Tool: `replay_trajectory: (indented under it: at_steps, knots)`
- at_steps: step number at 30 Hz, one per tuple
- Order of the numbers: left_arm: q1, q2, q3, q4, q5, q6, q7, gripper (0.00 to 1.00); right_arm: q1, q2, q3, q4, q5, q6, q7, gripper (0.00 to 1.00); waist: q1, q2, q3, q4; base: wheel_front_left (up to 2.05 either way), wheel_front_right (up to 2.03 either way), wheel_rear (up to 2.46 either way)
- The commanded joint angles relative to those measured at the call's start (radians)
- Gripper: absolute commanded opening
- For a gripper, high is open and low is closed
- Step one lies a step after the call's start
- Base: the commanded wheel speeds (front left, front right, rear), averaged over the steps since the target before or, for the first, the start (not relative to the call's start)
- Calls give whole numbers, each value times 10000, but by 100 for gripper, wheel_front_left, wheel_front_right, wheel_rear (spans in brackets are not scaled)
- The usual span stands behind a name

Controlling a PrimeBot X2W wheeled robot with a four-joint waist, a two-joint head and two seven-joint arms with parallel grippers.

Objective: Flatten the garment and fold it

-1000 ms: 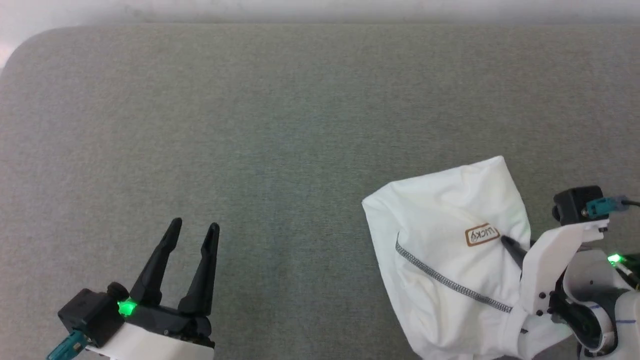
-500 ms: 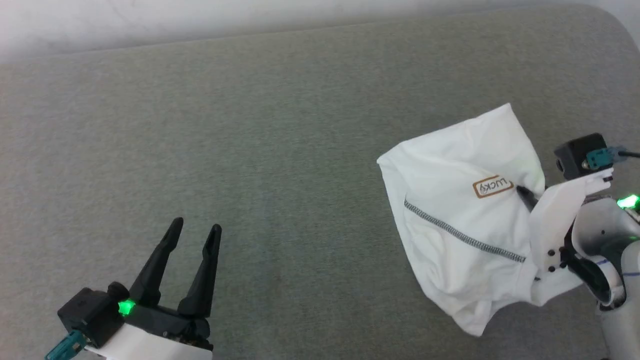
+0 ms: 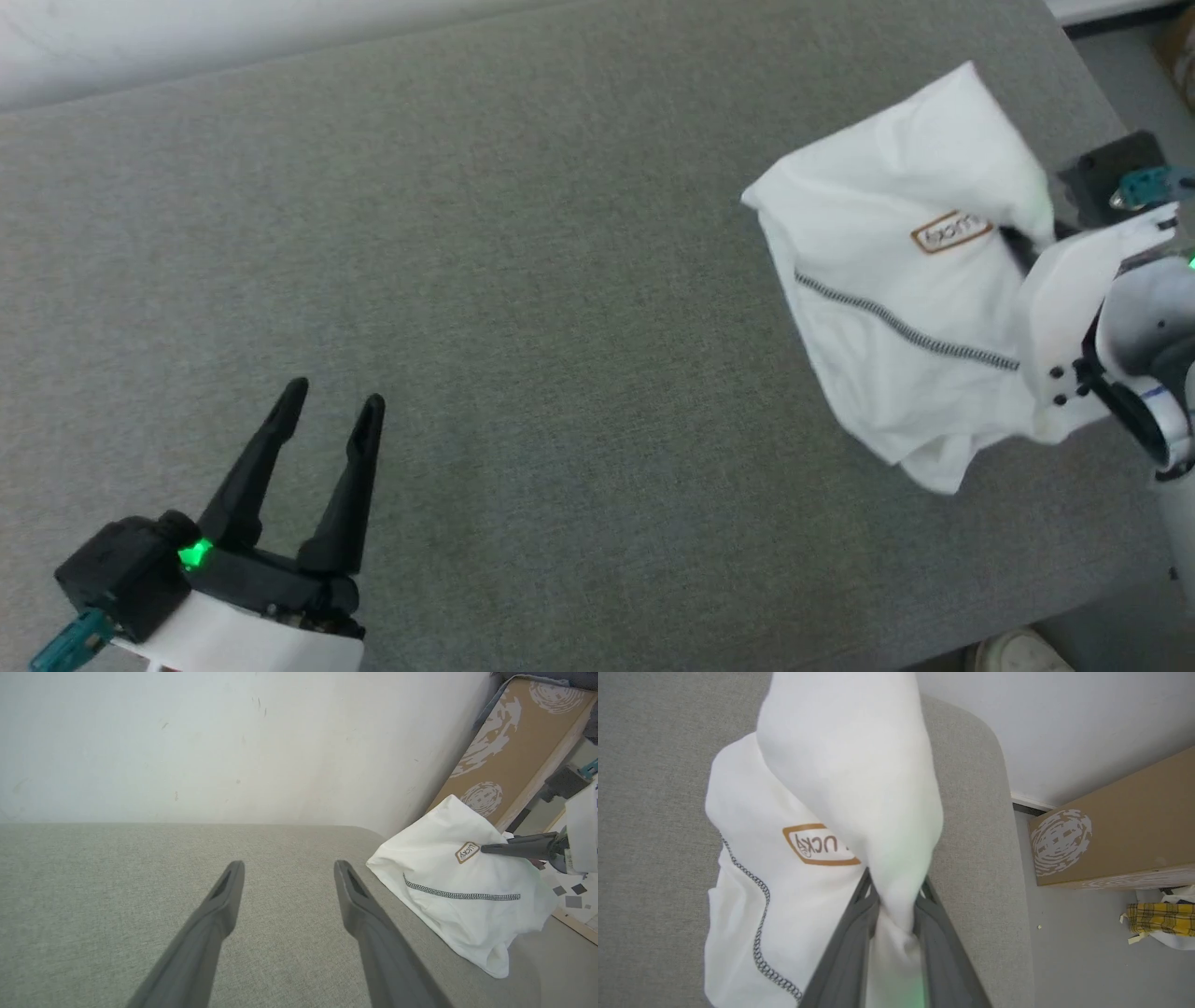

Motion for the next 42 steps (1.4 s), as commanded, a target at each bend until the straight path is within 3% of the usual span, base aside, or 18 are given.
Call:
replay_trajectory:
  at_steps: [1,15,26,27,28,30,32,42]
  knots:
    - [-172,149,125,-180,161,95,19,100,-394,-160,34,54,-127,-21,-175,0,0,-1,692,-487,0,0,0]
    - [-828,925,1160,-1625,813,366,-176,100,-1502,-1097,-1711,329,-1346,-21,-784,0,0,-1,2845,-404,0,0,0]
    - [-1276,1023,1657,-2141,1081,589,-282,100,-1764,-715,-2999,1026,-2039,-21,-1247,0,0,-1,3883,-310,0,0,0]
    - [-1303,1040,1665,-2161,1087,582,-285,100,-1773,-698,-3103,1092,-2137,-21,-1307,11,0,-1,3934,-311,0,0,0]
    - [-1333,1059,1695,-2191,1085,582,-291,100,-1779,-642,-3313,1209,-2313,-21,-1411,35,0,-1,4013,-317,0,0,0]
    - [-1349,1062,1724,-2220,1082,589,-298,100,-1775,-584,-3476,1319,-2453,-21,-1484,49,0,-1,4082,-330,0,0,0]
    - [-1344,1059,1748,-2238,1075,587,-306,100,-1791,-510,-3584,1395,-2555,-21,-1592,100,0,-1,4132,-344,0,0,0]
    - [-1410,950,1881,-2268,1026,543,-349,100,-1979,-350,-3664,1622,-2844,-21,-1872,100,0,-1,4162,-365,0,0,0]
